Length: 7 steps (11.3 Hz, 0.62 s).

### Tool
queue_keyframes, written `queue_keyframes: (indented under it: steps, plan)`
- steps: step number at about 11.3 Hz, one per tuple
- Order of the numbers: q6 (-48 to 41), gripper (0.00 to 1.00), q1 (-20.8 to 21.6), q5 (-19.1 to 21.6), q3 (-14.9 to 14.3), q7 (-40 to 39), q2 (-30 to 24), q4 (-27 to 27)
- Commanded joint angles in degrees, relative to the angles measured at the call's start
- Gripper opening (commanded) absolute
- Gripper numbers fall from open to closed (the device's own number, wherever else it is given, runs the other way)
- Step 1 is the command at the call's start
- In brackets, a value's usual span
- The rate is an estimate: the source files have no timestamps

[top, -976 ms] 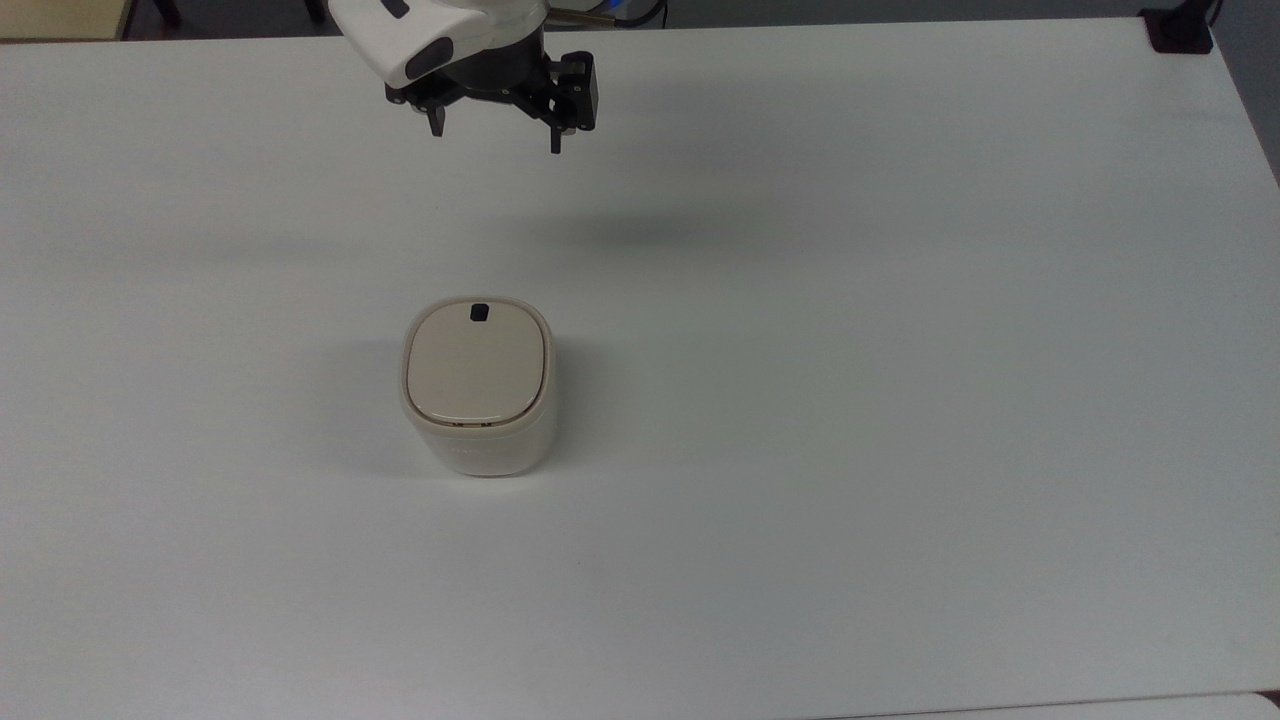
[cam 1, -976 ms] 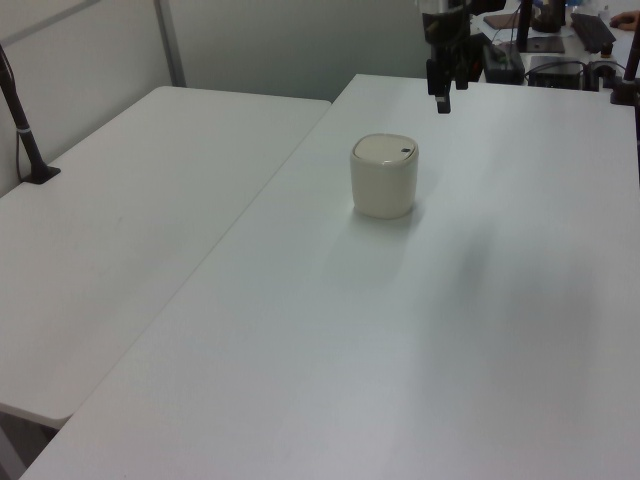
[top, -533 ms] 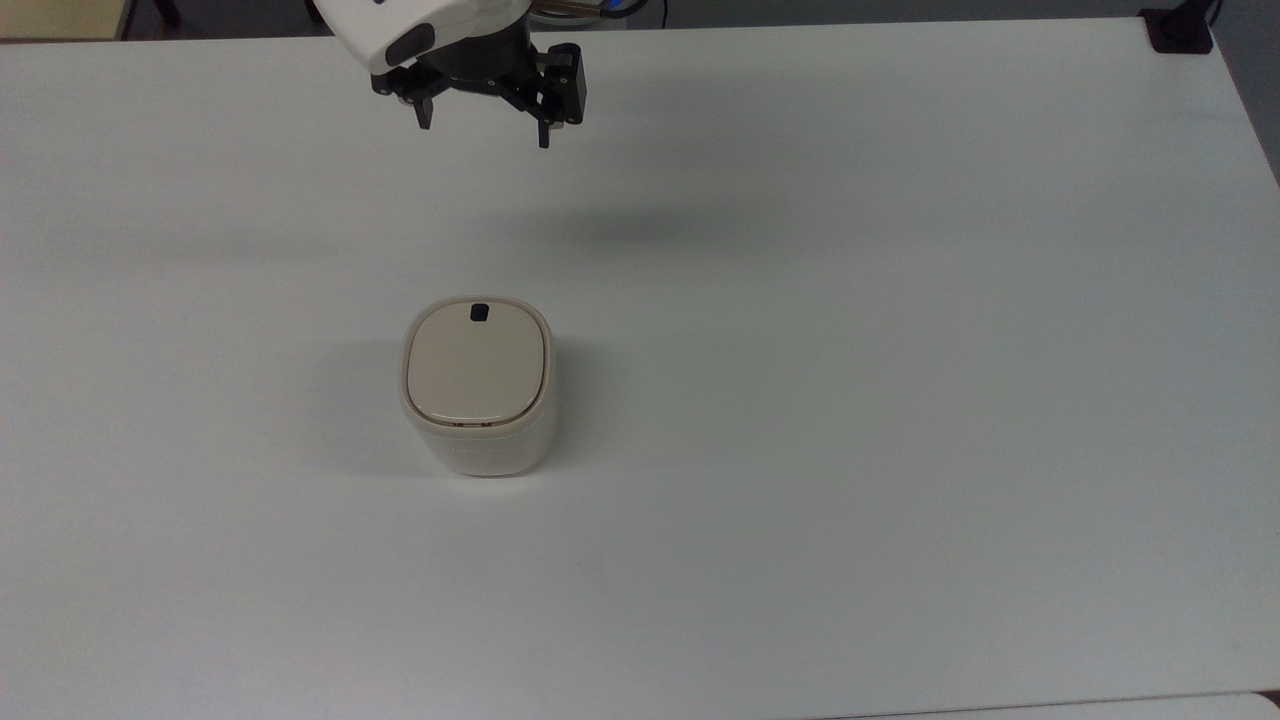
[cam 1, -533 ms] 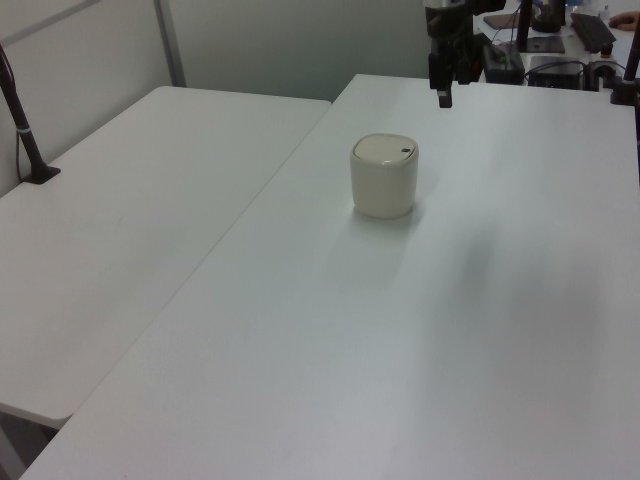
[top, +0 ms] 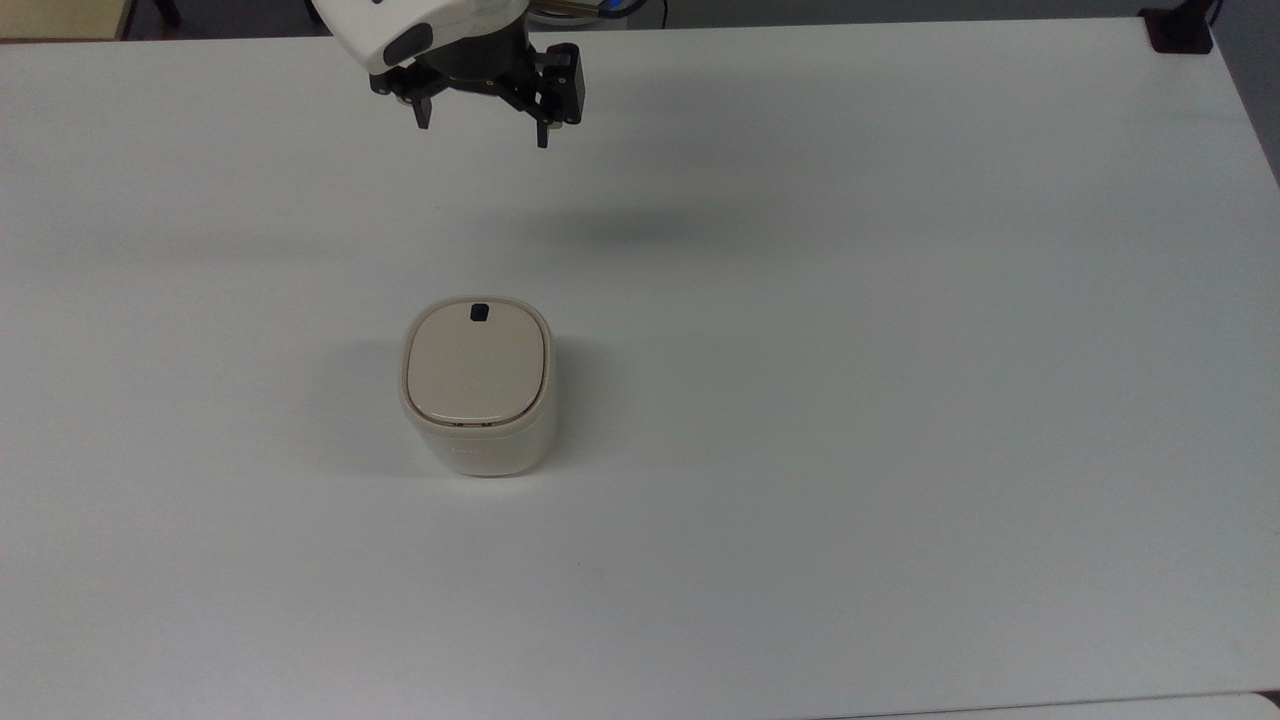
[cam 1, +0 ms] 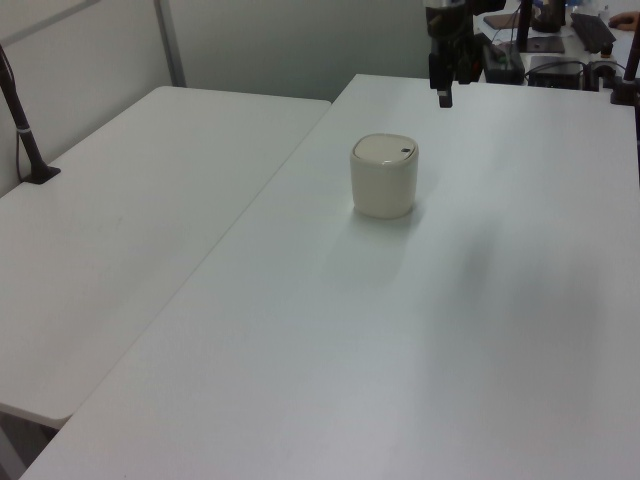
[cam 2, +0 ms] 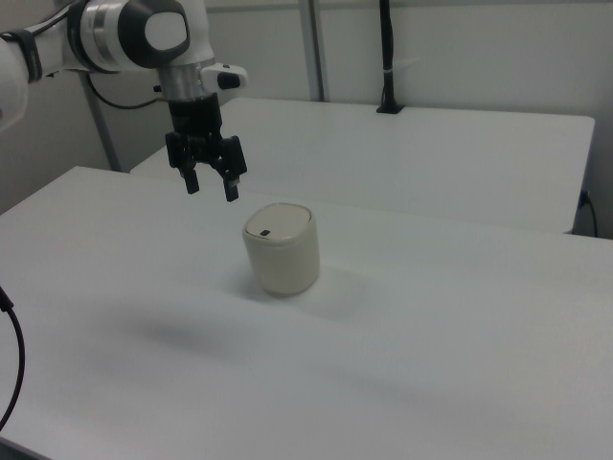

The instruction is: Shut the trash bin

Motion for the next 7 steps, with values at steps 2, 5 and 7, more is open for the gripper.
queue_keyframes:
  steps: [2,5,7]
  plan:
    - [-1.4,1.0,-0.1,0.3,-0.5,-0.6,-1.1,-0.7]
    - [-1.7,1.0,-0.2,0.3,-0.5,-0.5,-1.1,-0.7]
    - [-1.7,1.0,-0.2,0.3,-0.5,-0.4,-1.0,-0.9]
